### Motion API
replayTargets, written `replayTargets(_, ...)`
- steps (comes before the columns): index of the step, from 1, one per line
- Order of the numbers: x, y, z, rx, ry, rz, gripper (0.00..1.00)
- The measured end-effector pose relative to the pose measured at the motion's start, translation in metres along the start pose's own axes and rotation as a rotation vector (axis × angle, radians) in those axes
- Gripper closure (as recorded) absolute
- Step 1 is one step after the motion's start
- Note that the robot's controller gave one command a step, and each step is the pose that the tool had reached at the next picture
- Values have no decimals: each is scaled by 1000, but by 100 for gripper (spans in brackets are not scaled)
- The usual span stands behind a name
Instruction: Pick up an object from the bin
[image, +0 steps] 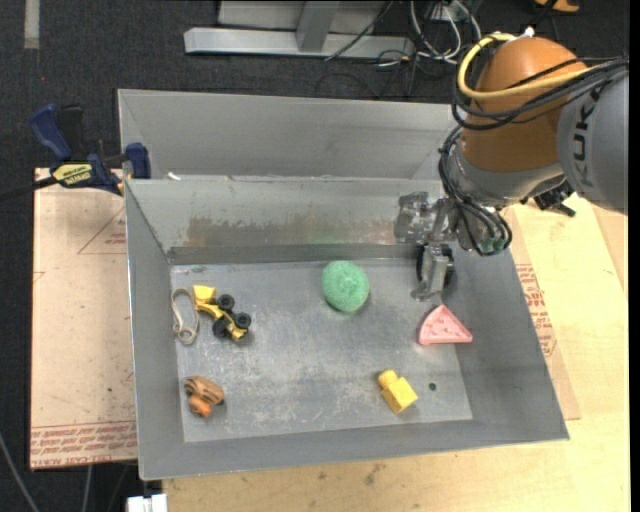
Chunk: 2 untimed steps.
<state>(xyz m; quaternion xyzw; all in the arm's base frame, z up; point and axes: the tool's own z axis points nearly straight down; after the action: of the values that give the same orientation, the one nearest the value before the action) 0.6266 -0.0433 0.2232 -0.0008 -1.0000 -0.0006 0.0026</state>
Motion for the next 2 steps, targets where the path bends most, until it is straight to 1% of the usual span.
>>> replayTargets(1, -1, 0, -5, 1, -8, -1, 0)
replayTargets(2, -1, 7, 17, 1, -15, 89, 0)
